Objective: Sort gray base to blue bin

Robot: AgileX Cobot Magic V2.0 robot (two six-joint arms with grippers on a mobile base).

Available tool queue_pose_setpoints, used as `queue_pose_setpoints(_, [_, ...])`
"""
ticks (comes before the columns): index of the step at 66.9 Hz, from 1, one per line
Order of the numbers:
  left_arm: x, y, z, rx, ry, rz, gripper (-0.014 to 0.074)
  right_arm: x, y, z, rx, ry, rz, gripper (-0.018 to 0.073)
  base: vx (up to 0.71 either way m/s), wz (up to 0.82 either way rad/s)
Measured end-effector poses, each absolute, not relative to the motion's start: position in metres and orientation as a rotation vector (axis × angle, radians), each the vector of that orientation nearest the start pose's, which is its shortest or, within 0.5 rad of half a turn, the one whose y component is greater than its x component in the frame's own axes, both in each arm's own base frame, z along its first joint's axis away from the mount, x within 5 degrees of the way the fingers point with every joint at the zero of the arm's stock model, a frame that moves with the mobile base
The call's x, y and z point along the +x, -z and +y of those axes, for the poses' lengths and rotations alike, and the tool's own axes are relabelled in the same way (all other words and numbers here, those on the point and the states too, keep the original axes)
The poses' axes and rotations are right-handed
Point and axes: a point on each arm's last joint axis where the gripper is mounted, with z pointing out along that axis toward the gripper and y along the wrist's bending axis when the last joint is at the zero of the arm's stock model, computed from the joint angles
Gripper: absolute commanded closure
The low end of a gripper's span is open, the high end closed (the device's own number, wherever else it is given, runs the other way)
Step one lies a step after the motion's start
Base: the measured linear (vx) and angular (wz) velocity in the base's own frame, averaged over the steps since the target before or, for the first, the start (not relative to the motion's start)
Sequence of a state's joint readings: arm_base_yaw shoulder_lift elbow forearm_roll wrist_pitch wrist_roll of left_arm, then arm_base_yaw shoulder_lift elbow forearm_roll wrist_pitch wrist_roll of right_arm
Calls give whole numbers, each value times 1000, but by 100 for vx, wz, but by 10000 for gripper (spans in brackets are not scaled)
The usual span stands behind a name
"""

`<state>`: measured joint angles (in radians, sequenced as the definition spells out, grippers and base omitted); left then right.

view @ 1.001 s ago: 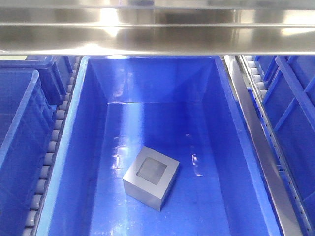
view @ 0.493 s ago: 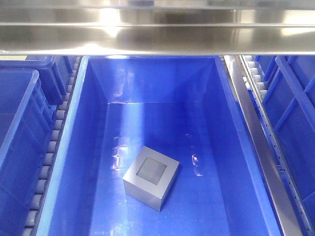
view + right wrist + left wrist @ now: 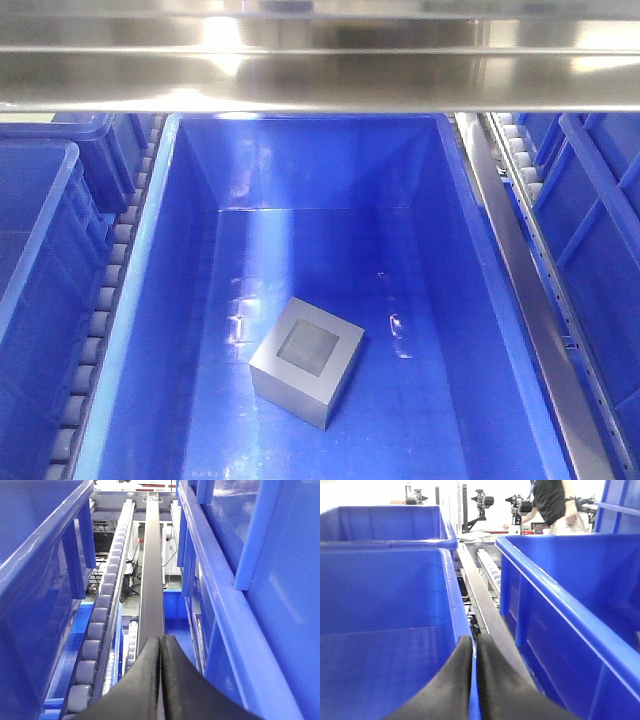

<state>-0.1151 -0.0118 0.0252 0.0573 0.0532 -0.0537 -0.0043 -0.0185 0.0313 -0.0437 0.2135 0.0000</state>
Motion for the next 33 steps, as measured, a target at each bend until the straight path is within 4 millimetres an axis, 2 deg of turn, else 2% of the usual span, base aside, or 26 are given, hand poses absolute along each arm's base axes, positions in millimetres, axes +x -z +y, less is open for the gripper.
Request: queue_pose_setpoints(33, [57,-200,3,-89,11,1550,604,55,-184,-1,-26,43,1710,564,0,0])
